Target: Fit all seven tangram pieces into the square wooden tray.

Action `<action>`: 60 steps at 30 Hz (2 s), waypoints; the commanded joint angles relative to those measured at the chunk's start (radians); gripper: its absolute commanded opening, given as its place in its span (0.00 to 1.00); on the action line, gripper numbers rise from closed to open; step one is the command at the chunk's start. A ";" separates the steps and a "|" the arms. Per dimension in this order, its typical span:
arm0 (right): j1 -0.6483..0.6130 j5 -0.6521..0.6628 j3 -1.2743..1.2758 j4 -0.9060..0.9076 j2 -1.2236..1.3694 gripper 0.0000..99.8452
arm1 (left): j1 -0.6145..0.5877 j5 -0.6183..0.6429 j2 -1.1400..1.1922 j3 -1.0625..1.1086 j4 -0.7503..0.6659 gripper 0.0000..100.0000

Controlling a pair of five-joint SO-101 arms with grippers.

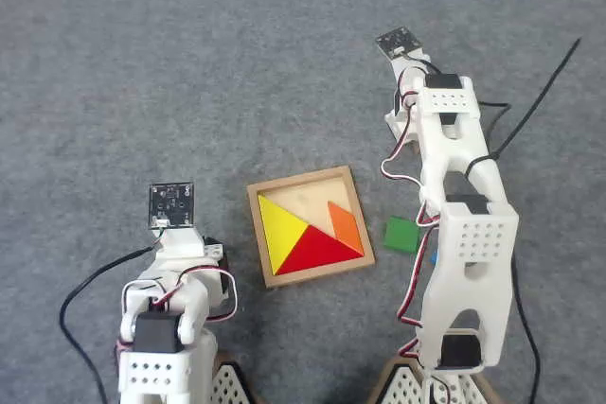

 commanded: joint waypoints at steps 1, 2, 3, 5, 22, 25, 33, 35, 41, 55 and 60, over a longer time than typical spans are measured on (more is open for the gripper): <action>0.024 0.029 -0.063 -0.002 0.016 0.30 | -0.006 -0.009 -0.020 -0.013 0.002 0.01; 0.025 0.040 -0.063 -0.002 0.025 0.30 | -0.006 -0.009 -0.020 -0.013 0.002 0.01; 0.025 0.041 -0.063 0.002 0.028 0.30 | -0.006 -0.009 -0.020 -0.013 0.002 0.01; 0.027 0.041 -0.061 0.012 0.036 0.29 | -0.006 -0.009 -0.020 -0.013 0.002 0.01; 0.002 -0.028 -0.055 0.176 -0.061 0.14 | -0.006 -0.009 -0.020 -0.013 0.002 0.01; -0.033 -0.028 -0.055 0.240 -0.140 0.14 | -0.006 -0.009 -0.020 -0.013 0.002 0.01; -0.104 -0.064 -0.048 0.366 -0.340 0.14 | -0.006 -0.009 -0.020 -0.013 0.002 0.01; -0.124 -0.064 0.002 0.372 -0.394 0.14 | -0.006 -0.009 -0.020 -0.013 0.002 0.01; -0.143 -0.169 0.365 0.202 -0.645 0.14 | -0.006 -0.009 -0.020 -0.013 0.002 0.01; -0.019 -0.373 0.431 -0.027 -0.443 0.28 | -0.006 -0.009 -0.020 -0.013 0.002 0.01; -0.005 -0.373 0.282 0.024 -0.309 0.28 | -0.006 -0.009 -0.020 -0.013 0.002 0.01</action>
